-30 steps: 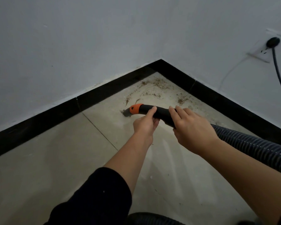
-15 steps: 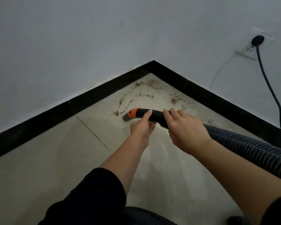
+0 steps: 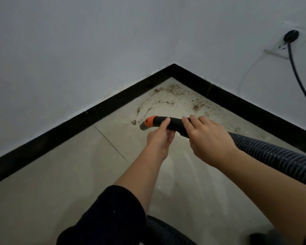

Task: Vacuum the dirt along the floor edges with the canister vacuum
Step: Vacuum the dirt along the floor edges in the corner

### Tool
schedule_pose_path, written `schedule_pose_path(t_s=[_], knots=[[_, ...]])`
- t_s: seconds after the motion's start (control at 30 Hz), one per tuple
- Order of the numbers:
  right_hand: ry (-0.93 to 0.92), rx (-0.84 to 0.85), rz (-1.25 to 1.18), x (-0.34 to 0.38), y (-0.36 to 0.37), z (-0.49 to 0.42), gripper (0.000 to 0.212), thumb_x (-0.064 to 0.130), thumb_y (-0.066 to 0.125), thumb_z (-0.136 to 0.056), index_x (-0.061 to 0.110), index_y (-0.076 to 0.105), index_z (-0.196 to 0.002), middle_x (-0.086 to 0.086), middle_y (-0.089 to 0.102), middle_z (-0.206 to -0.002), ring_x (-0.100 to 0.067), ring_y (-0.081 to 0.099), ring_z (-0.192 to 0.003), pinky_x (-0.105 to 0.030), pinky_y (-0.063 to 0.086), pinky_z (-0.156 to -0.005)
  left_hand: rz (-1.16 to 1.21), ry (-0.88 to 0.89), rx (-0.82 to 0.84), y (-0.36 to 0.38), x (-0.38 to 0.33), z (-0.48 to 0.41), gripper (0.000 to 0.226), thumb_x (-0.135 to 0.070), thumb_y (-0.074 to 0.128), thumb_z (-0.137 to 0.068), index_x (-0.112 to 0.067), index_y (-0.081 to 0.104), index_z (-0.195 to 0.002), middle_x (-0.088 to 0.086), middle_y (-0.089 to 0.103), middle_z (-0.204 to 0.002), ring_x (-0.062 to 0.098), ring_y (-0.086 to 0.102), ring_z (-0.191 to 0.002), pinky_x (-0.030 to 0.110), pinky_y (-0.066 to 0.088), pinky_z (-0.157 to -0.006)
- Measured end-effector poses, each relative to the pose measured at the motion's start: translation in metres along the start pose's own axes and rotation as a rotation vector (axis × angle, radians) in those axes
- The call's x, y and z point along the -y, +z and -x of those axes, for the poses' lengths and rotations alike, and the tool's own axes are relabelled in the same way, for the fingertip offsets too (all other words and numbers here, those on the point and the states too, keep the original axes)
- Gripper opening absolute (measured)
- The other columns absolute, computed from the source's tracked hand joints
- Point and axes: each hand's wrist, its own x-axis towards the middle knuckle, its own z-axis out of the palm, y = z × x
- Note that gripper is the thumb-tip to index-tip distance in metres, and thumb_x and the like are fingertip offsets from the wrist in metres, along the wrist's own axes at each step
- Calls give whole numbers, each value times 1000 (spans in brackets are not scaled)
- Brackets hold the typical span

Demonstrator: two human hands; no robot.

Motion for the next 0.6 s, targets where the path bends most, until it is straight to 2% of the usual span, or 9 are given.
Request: schedule_pose_path(t_s=[0.07,0.13,0.23,0.4,0.5,0.6], knots=[[21,-9,-4,0,6,-3,66,11,76,-70,-2,54,-131,-19,65,-110,-31,63,-87,-38,54,-70,0,-5,8,-2,0,-8,23,-15,66,-93,0,58,-107,13,68,-96,14,66,-87,22,53,-85],[31,4,-2,3,7,-7,68,10,81,-63,-3,58,-126,-20,66,-106,-32,64,-82,-39,54,-66,3,-25,22,-3,-2,-15,26,-16,65,-93,2,59,-112,15,69,-103,13,66,-88,21,53,-82],[45,22,-27,4,-1,-15,70,6,83,-58,-4,60,-123,-23,65,-107,-34,64,-81,-40,55,-67,5,-80,37,0,-13,-16,29,-17,64,-94,3,61,-114,15,70,-107,13,68,-90,18,53,-76],[71,69,-95,2,-35,-27,70,3,84,-57,-4,61,-122,-24,64,-109,-37,64,-84,-43,55,-71,-33,-158,34,6,-44,-5,31,-17,62,-95,3,60,-118,15,70,-107,15,67,-99,19,53,-77],[68,79,-116,2,-53,-32,68,3,85,-55,-4,63,-119,-24,65,-109,-37,65,-84,-42,56,-71,-62,-190,36,8,-58,2,31,-17,61,-96,3,59,-120,16,68,-115,17,65,-107,21,51,-85],[85,65,-152,-2,-55,-35,69,6,87,-54,-2,64,-119,-22,66,-109,-35,65,-84,-40,56,-71,-96,-186,41,13,-69,2,28,-17,61,-96,2,61,-117,16,68,-114,16,65,-103,20,52,-82]])
